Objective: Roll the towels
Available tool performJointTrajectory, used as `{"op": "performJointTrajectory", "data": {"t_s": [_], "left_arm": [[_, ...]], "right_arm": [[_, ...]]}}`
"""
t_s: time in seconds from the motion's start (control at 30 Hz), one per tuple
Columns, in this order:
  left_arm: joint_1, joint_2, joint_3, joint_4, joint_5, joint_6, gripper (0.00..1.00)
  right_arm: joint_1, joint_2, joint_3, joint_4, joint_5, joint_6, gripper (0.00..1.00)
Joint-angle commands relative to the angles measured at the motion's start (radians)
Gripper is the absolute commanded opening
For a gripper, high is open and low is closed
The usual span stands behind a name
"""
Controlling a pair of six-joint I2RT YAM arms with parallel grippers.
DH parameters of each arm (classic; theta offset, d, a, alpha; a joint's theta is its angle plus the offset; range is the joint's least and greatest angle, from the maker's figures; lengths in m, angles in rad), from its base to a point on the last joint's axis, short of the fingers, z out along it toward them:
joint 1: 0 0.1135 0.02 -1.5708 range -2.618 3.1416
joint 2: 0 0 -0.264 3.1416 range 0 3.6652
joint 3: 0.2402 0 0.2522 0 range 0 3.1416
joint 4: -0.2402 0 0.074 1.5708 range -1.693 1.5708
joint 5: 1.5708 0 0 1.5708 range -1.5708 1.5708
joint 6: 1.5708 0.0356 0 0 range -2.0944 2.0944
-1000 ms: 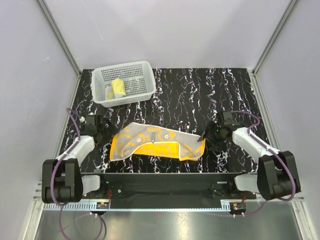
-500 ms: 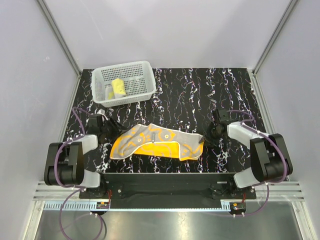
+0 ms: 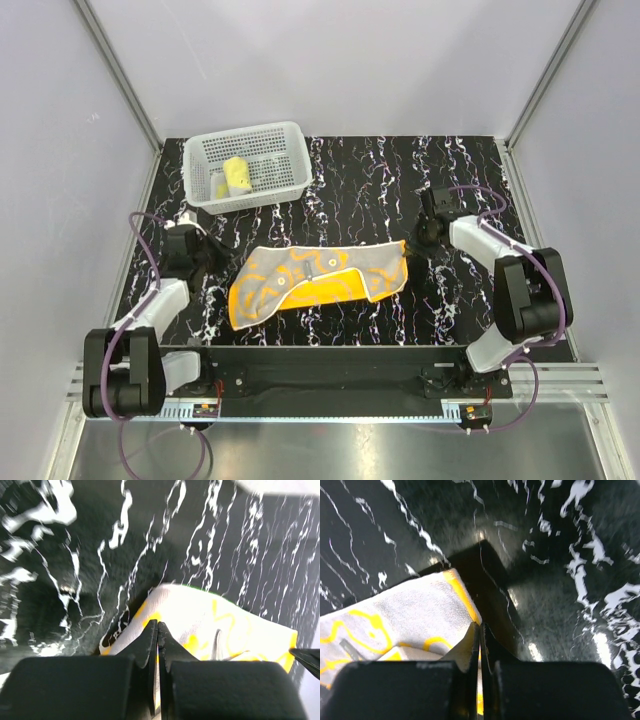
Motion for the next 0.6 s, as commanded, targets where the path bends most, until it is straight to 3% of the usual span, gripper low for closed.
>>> {"op": "performJointTrajectory", "data": {"t_s": [0.0, 0.07, 0.1, 0.17, 0.2, 0.27, 0.33, 0.57], "left_arm": [[0.001, -0.041, 0.052, -0.057, -0.123, 0.039, 0.00], [-0.001, -0.038, 0.080, -0.136, -0.172, 0.029, 0.00], [-0.001, -0.037, 0.089, -0.154, -0.177, 0.026, 0.09], [0.001, -0.035, 0.088, -0.209, -0.163, 0.017, 0.35], [-0.001, -0.040, 0.056, -0.211, -0.137, -0.001, 0.64], [-0.001, -0.052, 0.011, -0.179, -0.053, -0.026, 0.79], [0.001, -0.064, -0.062, -0.146, -0.010, -0.066, 0.84], [-0.002, -0.132, -0.184, -0.160, 0.064, -0.095, 0.84]], "right_arm": [[-0.004, 0.040, 0.069, -0.039, 0.083, -0.036, 0.00], [-0.010, 0.056, 0.084, -0.054, 0.109, -0.036, 0.00], [-0.012, 0.059, 0.086, -0.059, 0.122, -0.036, 0.00], [-0.018, 0.053, 0.074, -0.050, 0.138, -0.038, 0.00], [-0.021, 0.051, 0.069, -0.044, 0.135, -0.044, 0.00], [-0.021, 0.059, 0.057, -0.036, 0.124, -0.044, 0.00], [-0.021, 0.065, 0.049, -0.031, 0.107, -0.043, 0.00], [-0.021, 0.070, 0.055, -0.033, 0.106, -0.052, 0.00]]}}
